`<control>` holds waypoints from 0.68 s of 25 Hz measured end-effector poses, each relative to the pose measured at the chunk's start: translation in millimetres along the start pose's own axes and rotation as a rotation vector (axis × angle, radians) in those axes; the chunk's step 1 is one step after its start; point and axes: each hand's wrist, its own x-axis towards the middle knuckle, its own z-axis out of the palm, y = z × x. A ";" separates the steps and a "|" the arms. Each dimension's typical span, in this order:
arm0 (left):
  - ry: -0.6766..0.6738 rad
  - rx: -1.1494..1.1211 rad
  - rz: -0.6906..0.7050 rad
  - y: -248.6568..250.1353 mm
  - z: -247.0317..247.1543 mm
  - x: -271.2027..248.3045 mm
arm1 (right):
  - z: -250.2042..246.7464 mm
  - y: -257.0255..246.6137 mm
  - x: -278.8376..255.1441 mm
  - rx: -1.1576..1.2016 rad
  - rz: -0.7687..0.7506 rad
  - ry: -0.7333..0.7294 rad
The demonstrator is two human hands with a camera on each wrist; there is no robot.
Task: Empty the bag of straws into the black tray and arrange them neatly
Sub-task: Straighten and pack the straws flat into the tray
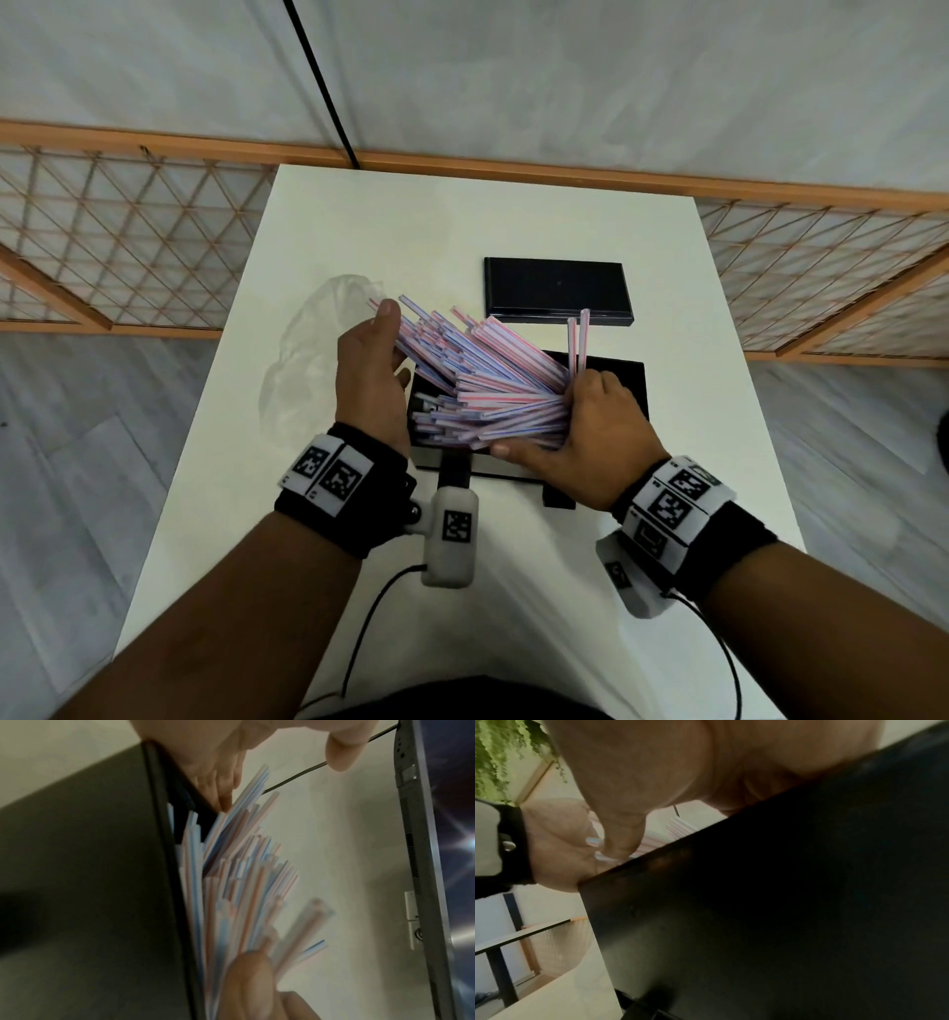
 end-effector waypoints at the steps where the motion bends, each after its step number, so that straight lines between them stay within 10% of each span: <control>1: -0.002 -0.020 -0.009 1.5 0.8 1.9 | -1.0 0.1 2.4 0.046 0.037 0.037; 7: -0.065 -0.096 -0.141 -7.8 -0.3 -3.0 | 2.2 -6.0 13.5 -0.007 0.062 0.077; 17: -0.138 0.069 0.073 9.0 20.2 11.1 | 14.1 -12.5 15.5 0.024 -0.074 -0.003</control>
